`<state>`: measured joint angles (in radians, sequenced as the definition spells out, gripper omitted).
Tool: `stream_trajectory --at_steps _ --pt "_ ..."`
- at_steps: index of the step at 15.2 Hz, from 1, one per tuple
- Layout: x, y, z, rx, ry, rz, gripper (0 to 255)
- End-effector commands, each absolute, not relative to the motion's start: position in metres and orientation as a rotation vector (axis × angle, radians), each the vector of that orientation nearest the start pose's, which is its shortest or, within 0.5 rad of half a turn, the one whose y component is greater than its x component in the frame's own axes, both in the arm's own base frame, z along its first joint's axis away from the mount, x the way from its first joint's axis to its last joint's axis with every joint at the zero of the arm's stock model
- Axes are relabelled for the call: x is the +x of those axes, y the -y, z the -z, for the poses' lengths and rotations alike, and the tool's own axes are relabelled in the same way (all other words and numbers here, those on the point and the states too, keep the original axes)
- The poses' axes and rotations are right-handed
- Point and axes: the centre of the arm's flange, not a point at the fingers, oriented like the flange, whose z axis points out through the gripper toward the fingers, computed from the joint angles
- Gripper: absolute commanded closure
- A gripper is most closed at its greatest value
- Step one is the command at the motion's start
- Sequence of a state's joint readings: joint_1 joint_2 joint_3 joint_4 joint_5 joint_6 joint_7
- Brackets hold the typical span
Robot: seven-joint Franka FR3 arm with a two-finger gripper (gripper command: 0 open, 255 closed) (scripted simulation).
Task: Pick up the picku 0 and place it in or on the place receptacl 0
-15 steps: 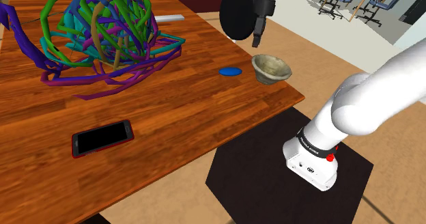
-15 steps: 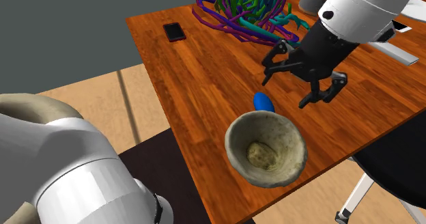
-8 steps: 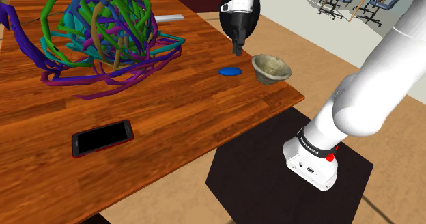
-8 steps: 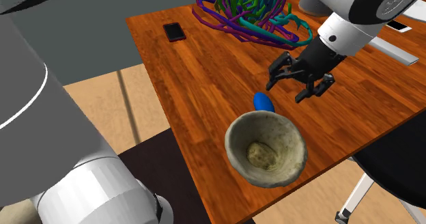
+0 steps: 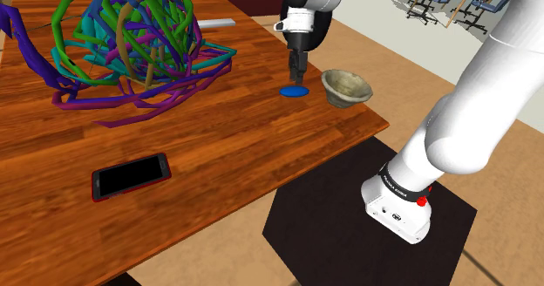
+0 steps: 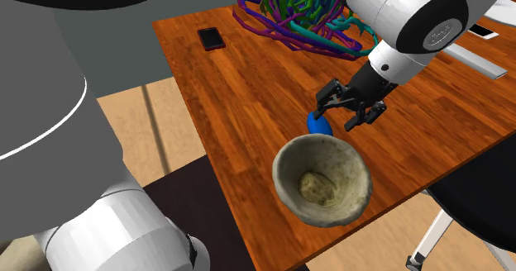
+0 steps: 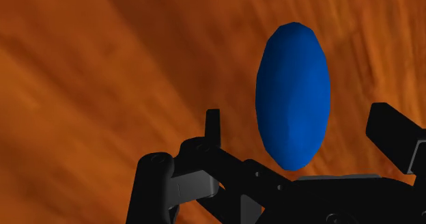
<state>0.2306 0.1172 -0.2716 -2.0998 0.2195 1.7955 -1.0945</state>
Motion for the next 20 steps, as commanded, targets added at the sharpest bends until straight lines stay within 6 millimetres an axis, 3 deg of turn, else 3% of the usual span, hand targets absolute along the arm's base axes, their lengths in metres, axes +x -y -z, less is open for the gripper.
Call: stream_trajectory --at_steps 1,9,10,20 --pt "0.5104 0.0008 -0.3339 -2.446 1.265 -0.36 0" --pt "0.5104 0.0008 -0.334 -2.446 1.265 -0.36 0" --pt "0.5104 0.0008 -0.334 -2.446 1.265 -0.36 255" --pt "0.5104 0.0008 -0.3392 -2.446 1.265 -0.36 255"
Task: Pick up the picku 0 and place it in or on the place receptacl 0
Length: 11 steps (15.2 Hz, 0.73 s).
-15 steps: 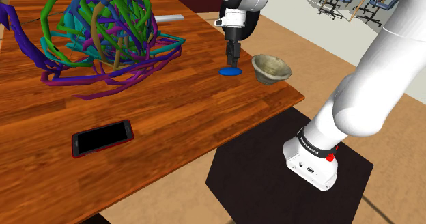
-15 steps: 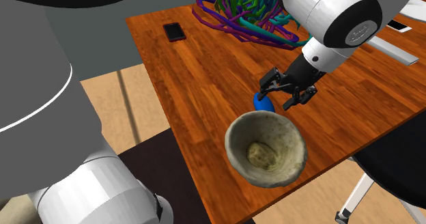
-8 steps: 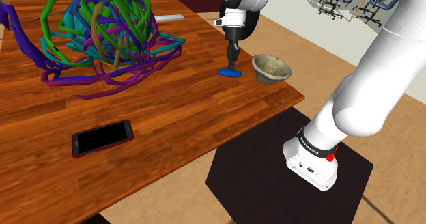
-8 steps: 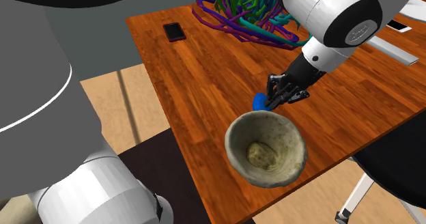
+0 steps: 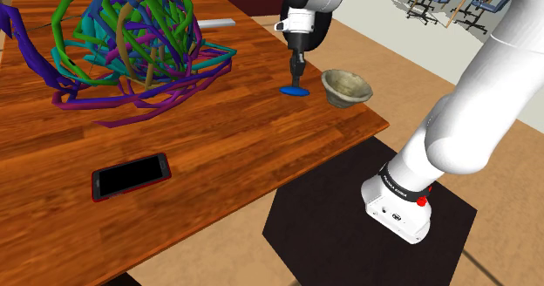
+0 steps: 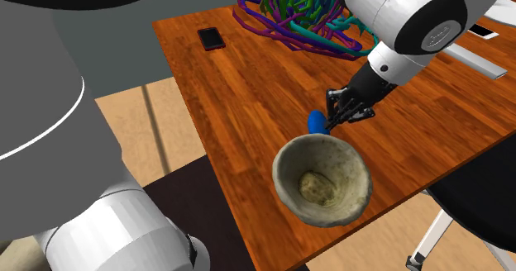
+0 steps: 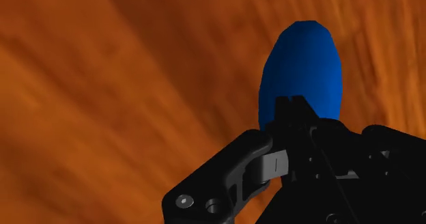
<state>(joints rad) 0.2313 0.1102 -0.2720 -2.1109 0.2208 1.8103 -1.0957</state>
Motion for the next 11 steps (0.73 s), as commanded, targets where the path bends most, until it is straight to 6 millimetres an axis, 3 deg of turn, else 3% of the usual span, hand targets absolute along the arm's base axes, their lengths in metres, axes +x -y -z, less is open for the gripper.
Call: stream_trajectory --at_steps 1,2,4,5,11 --pt "0.512 0.002 -0.341 -2.451 1.266 -0.347 255" --pt "0.512 0.002 -0.341 -2.451 1.266 -0.347 0" --pt "0.463 0.002 -0.37 -2.656 1.156 -0.122 0" --pt "0.451 0.001 -0.375 -2.7 1.126 -0.067 0" --pt "0.447 -0.005 -0.344 -2.7 1.126 -0.067 0"
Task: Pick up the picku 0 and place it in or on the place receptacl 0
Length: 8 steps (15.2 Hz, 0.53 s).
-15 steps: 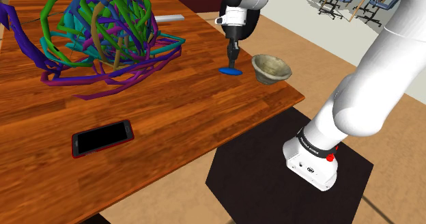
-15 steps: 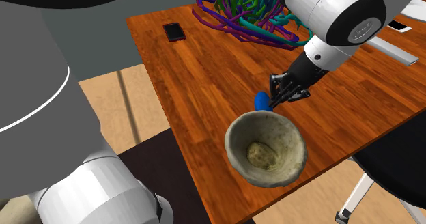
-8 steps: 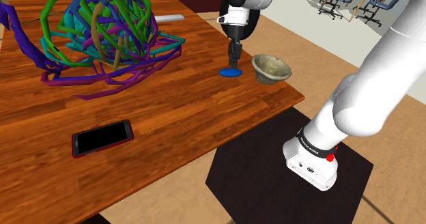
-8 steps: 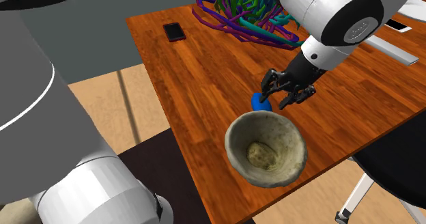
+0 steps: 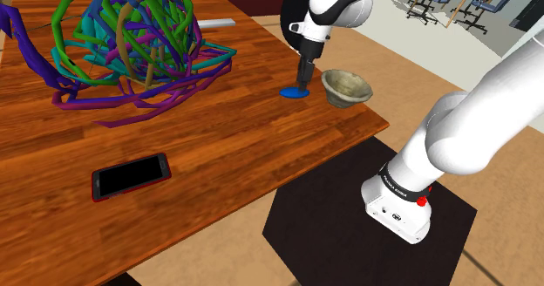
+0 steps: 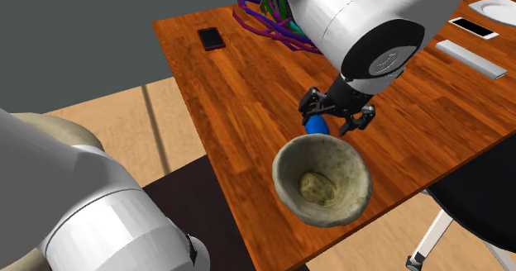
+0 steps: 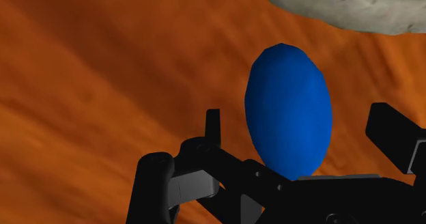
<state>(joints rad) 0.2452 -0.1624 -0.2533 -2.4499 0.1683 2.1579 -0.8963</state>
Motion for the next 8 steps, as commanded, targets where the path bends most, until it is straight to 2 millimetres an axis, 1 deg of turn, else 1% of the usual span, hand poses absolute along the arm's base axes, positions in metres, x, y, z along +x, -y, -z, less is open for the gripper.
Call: stream_trajectory --at_steps 1,2,8 --pt "0.4461 -0.0057 -0.3393 -2.7 1.126 -0.067 0" --pt "0.4457 -0.0063 -0.3363 -2.7 1.126 -0.067 0" --pt "0.4457 -0.0063 -0.3363 -2.7 1.126 -0.067 0"
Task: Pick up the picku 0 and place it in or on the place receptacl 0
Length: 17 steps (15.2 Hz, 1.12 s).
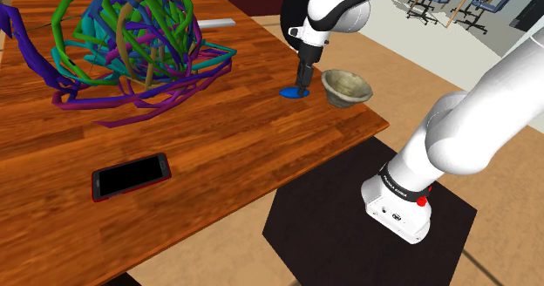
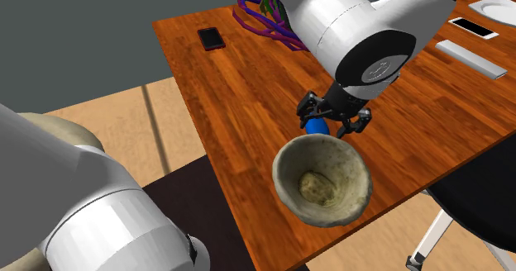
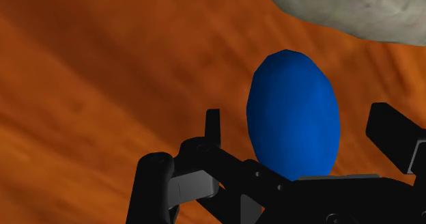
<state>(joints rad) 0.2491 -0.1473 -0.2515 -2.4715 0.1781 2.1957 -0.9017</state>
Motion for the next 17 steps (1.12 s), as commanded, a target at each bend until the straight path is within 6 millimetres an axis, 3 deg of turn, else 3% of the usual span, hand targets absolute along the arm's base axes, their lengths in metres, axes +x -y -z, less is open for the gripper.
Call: stream_trajectory --at_steps 1,2,11,17 --pt "0.446 -0.006 -0.336 -2.7 1.126 -0.067 0" --pt "0.446 -0.006 -0.336 -2.7 1.126 -0.067 255" --pt "0.446 -0.006 -0.336 -2.7 1.126 -0.067 255" --pt "0.446 -0.006 -0.368 -2.7 1.126 -0.067 255"
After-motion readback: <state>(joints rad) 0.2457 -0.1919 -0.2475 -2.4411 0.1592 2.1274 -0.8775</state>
